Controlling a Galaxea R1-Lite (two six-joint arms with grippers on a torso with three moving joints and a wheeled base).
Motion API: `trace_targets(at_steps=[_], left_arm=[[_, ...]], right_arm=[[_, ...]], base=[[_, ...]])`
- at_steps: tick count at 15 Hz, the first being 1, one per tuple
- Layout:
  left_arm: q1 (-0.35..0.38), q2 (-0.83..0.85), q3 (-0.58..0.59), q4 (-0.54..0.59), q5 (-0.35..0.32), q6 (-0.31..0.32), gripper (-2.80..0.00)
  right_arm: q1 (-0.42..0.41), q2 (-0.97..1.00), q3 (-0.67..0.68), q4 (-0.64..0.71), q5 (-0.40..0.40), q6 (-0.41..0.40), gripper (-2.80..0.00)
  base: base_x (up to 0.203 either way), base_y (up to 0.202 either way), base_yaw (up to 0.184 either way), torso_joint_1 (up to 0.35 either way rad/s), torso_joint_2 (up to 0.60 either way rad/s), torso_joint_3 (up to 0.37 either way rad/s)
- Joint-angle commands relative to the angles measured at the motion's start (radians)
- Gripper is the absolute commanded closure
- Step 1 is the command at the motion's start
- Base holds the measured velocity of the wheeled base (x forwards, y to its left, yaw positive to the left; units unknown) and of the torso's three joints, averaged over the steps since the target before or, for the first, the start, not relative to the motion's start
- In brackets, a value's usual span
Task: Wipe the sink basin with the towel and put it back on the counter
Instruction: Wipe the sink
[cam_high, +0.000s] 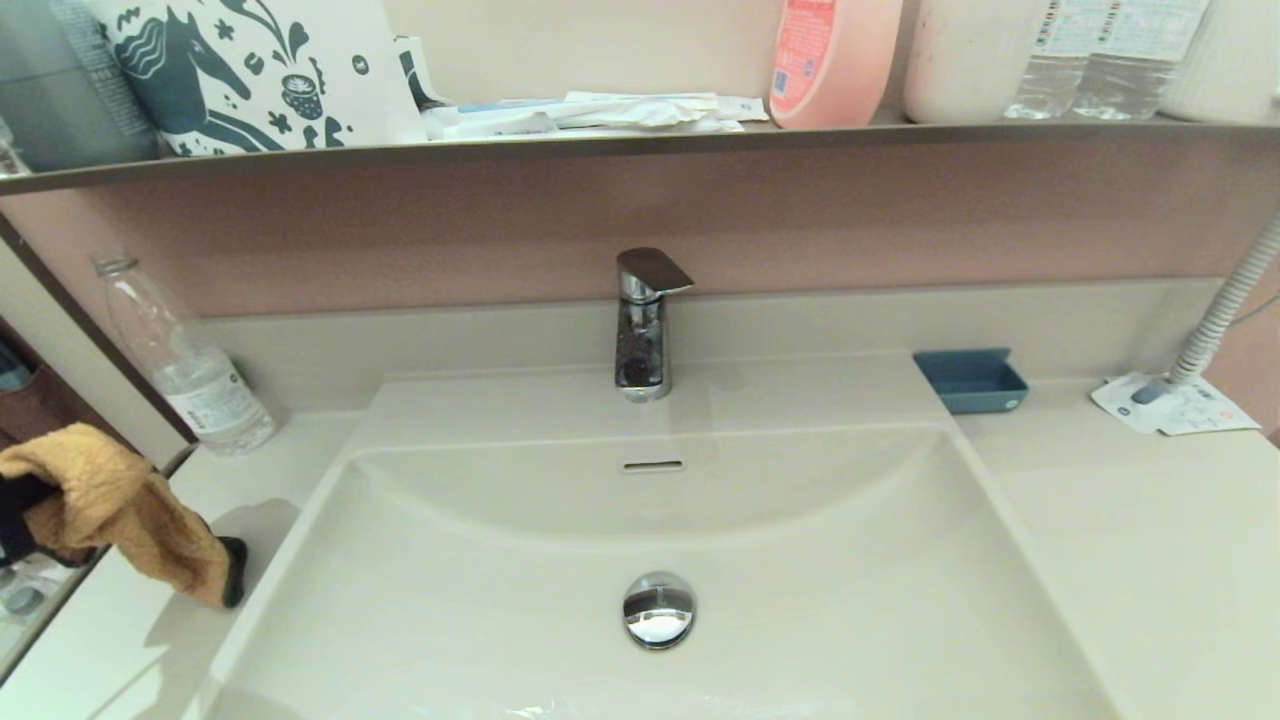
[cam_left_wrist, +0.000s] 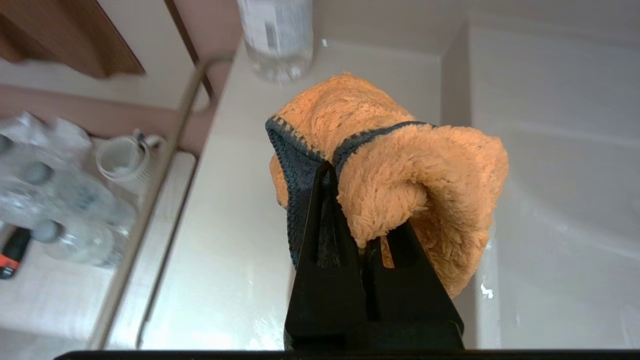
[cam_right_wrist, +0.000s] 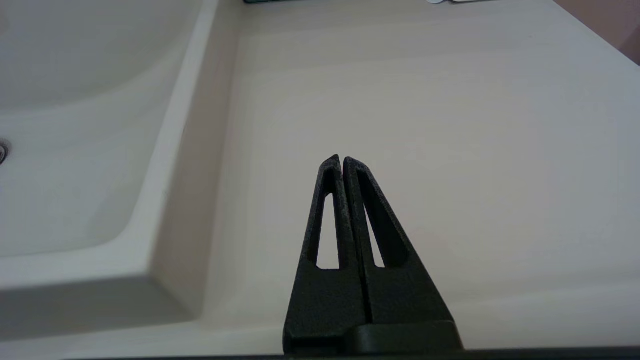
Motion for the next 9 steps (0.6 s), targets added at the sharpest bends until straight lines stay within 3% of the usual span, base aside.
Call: trace_targets(at_steps=[1,4,9], left_arm=[[-0.01,0.039,0.057,-0.022,-0.006,0.001,0.0],[-0.026,0.131,0.131,-0.128,-0.006,0.002,0.0],[-0.068,0.391,0.324,-0.569,-0.004,-0.002,0.0]], right_arm=[[0.0,0.001,0.0,-0.002,0.0,0.001,0.0],[0.0,0.001,0.0,0.0,0.0,0.001,0.0],[0.0,0.001,0.0,0.0,0.0,0.001,0.0]], base=[[0.0,0.0,0.0,0.0,0.0,0.0],[0.0,0.0,0.0,0.0,0.0,0.0],[0.0,0.0,0.0,0.0,0.0,0.0]])
